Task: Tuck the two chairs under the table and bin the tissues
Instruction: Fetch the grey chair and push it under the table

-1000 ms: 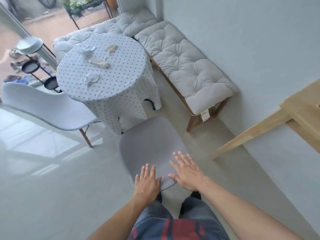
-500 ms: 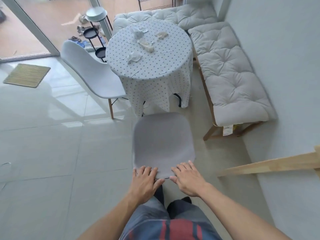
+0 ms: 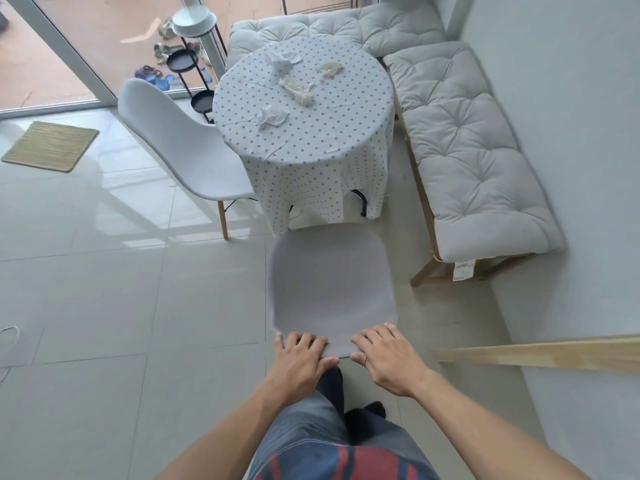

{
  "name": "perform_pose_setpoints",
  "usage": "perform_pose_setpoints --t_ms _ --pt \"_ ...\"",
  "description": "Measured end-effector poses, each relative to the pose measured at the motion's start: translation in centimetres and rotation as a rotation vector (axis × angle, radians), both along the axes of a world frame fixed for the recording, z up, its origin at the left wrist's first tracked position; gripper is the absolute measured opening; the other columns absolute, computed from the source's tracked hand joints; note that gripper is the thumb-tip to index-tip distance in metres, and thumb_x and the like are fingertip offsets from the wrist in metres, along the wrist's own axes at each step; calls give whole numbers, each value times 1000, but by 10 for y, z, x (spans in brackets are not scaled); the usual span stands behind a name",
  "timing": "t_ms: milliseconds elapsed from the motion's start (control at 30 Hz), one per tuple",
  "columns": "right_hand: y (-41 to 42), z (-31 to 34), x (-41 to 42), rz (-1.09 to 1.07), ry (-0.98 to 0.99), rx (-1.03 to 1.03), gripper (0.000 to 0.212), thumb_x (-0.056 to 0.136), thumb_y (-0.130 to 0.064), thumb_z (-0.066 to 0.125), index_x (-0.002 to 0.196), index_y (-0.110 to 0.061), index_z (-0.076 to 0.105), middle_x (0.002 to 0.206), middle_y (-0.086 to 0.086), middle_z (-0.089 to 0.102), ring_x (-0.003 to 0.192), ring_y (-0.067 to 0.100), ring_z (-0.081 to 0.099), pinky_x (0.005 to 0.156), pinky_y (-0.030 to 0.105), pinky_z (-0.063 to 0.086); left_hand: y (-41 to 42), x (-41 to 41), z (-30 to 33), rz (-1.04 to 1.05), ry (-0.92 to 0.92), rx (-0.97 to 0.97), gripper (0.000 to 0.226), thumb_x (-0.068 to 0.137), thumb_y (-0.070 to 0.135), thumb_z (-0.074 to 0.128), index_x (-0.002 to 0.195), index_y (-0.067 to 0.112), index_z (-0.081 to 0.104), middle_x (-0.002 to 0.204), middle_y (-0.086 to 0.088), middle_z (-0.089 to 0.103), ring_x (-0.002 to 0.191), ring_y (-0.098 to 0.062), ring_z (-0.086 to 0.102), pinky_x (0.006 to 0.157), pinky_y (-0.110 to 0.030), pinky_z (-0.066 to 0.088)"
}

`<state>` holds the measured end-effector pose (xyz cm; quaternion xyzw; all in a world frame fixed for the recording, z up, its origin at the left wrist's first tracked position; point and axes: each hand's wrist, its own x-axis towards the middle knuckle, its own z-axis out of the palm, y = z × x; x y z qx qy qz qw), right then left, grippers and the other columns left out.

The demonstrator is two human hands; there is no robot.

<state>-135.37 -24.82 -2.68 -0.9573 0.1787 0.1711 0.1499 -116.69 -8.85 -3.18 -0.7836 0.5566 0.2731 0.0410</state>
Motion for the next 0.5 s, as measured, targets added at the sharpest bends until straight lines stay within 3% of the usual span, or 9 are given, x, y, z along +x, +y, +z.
perform_pose_setpoints --t_ms 500 --pt "-96 6 74 -53 -70 -46 52 109 -52 19 125 -18 56 122 4 66 110 27 59 100 42 44 -111 80 7 -56 -20 -22 70 102 73 17 143 27 50 143 2 58 132 -29 46 116 -66 21"
